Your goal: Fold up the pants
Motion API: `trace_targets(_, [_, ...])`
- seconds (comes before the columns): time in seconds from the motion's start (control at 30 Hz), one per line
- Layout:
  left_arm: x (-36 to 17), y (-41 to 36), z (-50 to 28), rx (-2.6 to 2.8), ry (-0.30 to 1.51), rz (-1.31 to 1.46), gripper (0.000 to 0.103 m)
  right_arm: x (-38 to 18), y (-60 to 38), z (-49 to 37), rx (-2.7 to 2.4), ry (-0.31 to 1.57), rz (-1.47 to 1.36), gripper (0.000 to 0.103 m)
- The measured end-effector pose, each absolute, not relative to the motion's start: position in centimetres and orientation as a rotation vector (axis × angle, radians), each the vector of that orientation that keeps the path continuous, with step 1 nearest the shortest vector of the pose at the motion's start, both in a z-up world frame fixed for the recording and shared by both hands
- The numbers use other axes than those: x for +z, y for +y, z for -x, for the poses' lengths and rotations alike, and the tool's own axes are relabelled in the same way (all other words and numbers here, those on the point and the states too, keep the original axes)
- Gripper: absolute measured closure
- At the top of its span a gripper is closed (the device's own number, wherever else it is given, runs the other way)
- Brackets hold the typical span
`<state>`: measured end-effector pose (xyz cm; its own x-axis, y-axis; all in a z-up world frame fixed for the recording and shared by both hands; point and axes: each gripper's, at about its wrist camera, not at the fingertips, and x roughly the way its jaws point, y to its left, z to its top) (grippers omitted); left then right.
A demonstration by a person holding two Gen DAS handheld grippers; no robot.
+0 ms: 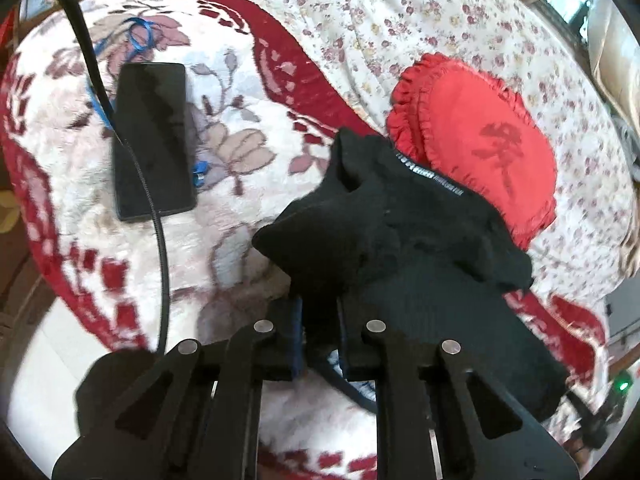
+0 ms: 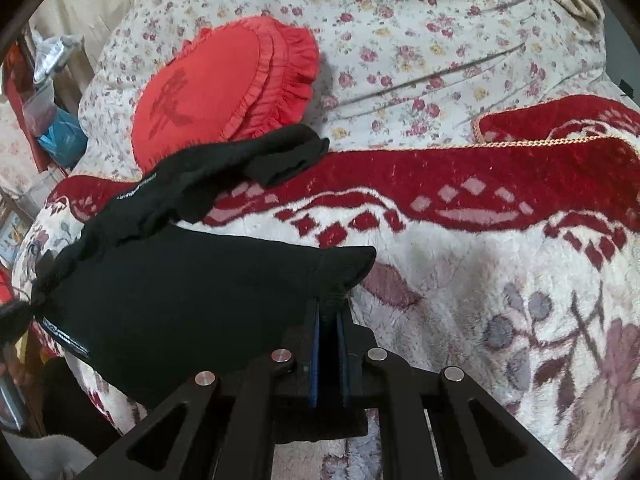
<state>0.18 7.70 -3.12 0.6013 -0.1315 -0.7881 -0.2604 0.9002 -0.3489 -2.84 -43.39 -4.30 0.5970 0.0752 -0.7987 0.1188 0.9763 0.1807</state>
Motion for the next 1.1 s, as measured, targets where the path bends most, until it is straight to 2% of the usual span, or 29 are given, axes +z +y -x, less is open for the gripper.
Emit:
trace_targets(0.13, [-6.1,8.8,-1.0,0.134,1.018,0.503,0.090,-7.3,-43.0,1.1,-0.061,1.035,-0.179,0.096])
trace_targets(0.17, [-6.8,9.1,-1.1,0.142,1.028,0.521,0.089,-7.8,-43.0,0.8,-0.064,1.046,-0.172,0.092])
trace_targets(0.23, [-7.2,9.3,-1.2,0.148,1.047,0.523,0.084,-7.8,-42.9,0.3,-0.075,1.043,-0.153,0.090])
trace_targets(0.27, [-6.9,9.4,-1.0,0.147,1.051,0.516,0.083,-7.3,-42.8,0.2,-0.079,1.048,-0.134,0.086])
trace_targets(0.33, [-5.9,9.7,-0.7,0.139,1.043,0.500,0.074,-5.8,-42.5,-0.1,-0.101,1.026,-0.087,0.084])
trace_targets(0.43, [-3.7,9.8,-0.1,0.164,1.003,0.427,0.072,-3.0,-41.5,-1.2,-0.055,0.957,-0.052,0.071])
trace_targets(0.47, [-2.9,9.8,0.1,0.177,0.985,0.399,0.072,-2.1,-40.9,-1.9,-0.026,0.930,-0.049,0.064])
trace_targets(0.5, [-2.4,9.8,0.1,0.179,0.976,0.387,0.069,-1.5,-40.2,-2.6,0.001,0.908,-0.043,0.057])
trace_targets(0.53, [-1.9,9.8,0.0,0.167,0.971,0.382,0.059,-0.8,-38.9,-3.8,0.047,0.876,-0.020,0.056])
trace_targets(0.6, [-1.2,9.5,-0.3,0.139,0.957,0.387,0.049,-0.1,-36.4,-6.2,0.119,0.845,0.039,0.055])
trace_targets(0.8, [-1.4,5.8,-3.3,0.039,0.961,0.334,0.049,-1.1,-28.8,-15.2,0.258,0.849,0.232,0.055])
trace_targets(0.97, [-3.8,1.8,-8.1,0.014,1.004,0.216,0.049,-3.1,-24.5,-20.5,0.308,0.811,0.378,0.055])
trace_targets(1.1, [-5.9,1.5,-11.2,0.049,1.046,0.188,0.049,-6.2,-22.2,-24.0,0.299,0.833,0.529,0.055])
